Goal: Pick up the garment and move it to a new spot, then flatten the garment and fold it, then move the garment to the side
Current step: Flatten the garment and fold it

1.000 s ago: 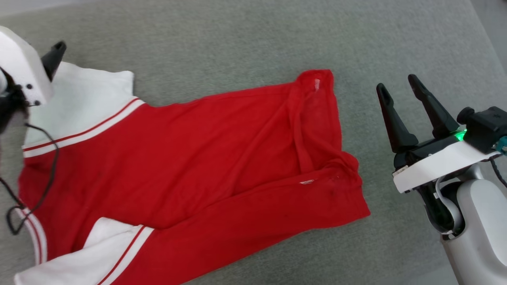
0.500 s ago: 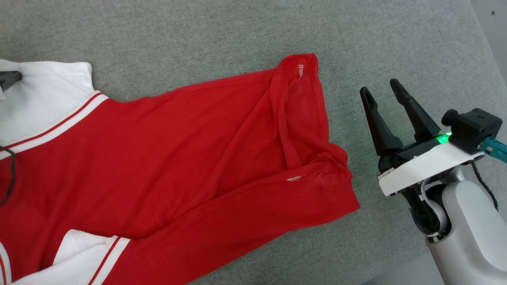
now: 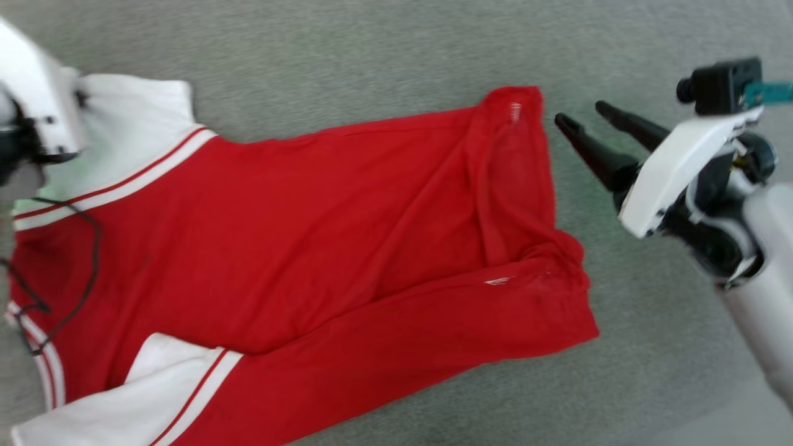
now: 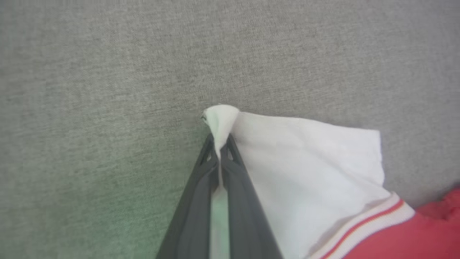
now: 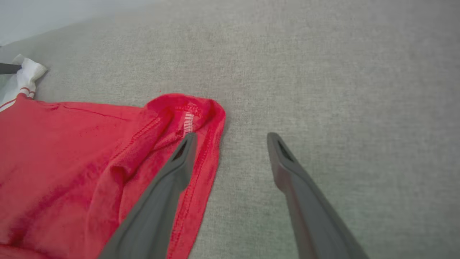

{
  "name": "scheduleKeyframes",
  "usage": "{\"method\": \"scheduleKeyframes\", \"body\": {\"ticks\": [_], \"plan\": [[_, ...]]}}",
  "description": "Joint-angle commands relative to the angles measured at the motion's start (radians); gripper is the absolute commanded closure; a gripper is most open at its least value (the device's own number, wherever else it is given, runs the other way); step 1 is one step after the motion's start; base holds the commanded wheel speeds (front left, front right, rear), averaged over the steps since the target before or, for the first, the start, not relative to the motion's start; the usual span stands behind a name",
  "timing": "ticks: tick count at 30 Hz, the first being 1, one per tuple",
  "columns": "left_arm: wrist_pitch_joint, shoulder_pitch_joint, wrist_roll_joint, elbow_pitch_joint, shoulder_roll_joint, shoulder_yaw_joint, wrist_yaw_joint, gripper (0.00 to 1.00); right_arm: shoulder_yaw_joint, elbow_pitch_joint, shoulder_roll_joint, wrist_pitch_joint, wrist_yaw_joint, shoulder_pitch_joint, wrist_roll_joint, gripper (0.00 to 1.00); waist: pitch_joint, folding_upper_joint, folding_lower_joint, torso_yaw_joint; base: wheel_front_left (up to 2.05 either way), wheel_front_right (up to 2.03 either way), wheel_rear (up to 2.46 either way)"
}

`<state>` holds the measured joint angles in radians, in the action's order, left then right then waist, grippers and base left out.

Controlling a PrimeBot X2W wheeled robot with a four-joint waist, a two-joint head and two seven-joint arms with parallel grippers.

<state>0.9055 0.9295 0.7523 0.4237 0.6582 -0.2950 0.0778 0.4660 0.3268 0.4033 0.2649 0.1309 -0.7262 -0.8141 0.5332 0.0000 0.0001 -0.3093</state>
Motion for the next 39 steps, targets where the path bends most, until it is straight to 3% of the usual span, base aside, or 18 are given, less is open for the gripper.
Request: {"method": "scheduleKeyframes", "body": {"ticks": [1,9,15,16,17,18,21,28,39], "plan": [[-0.009,0.011,-0.013,-0.002,-0.036,-0.033,-0.018,1.00,0.010,0.023,0.023,0.054,0.000,-0.047,-0.029,0.00,-0.004,0.0000,-0.0001,0.059,0.00,0.00,0.00],[-0.108,0.101,-0.065,-0.036,-0.115,-0.101,-0.080,1.00,0.060,0.157,0.063,0.285,0.000,-0.201,-0.096,0.00,0.013,0.0000,-0.0001,0.173,0.00,0.00,0.00],[-0.162,0.127,-0.072,-0.042,-0.151,-0.115,-0.105,1.00,0.109,0.298,0.043,0.439,0.000,-0.231,-0.111,0.00,0.020,0.0000,-0.0001,0.217,0.00,0.00,0.00],[-0.167,0.127,-0.072,-0.041,-0.154,-0.117,-0.110,1.00,0.123,0.318,0.043,0.465,-0.001,-0.227,-0.103,0.12,0.020,0.0000,-0.0001,0.221,0.00,0.00,0.00],[-0.173,0.127,-0.069,-0.040,-0.155,-0.117,-0.111,1.00,0.135,0.331,0.039,0.486,-0.001,-0.224,-0.101,0.65,0.019,0.0000,-0.0001,0.225,0.00,0.00,0.00],[-0.178,0.125,-0.068,-0.038,-0.155,-0.117,-0.112,1.00,0.144,0.341,0.032,0.505,-0.001,-0.221,-0.106,1.00,0.018,0.0000,-0.0001,0.228,0.00,0.00,0.00],[-0.195,0.118,-0.063,-0.035,-0.156,-0.113,-0.115,1.00,0.155,0.340,0.030,0.513,0.000,-0.237,-0.098,1.00,0.011,0.0000,-0.0001,0.233,0.00,0.00,0.00],[-0.279,0.062,-0.038,-0.032,-0.151,-0.079,-0.118,1.00,0.139,0.275,0.090,0.366,0.000,-0.292,-0.051,1.00,-0.051,0.0000,-0.0001,0.243,0.00,0.00,0.00],[-0.440,-0.202,0.038,-0.155,-0.114,0.031,-0.085,1.00,0.097,0.176,0.165,0.207,-0.001,-0.134,-0.047,1.00,-0.210,0.0000,-0.0001,0.264,0.00,0.00,0.00]]}}
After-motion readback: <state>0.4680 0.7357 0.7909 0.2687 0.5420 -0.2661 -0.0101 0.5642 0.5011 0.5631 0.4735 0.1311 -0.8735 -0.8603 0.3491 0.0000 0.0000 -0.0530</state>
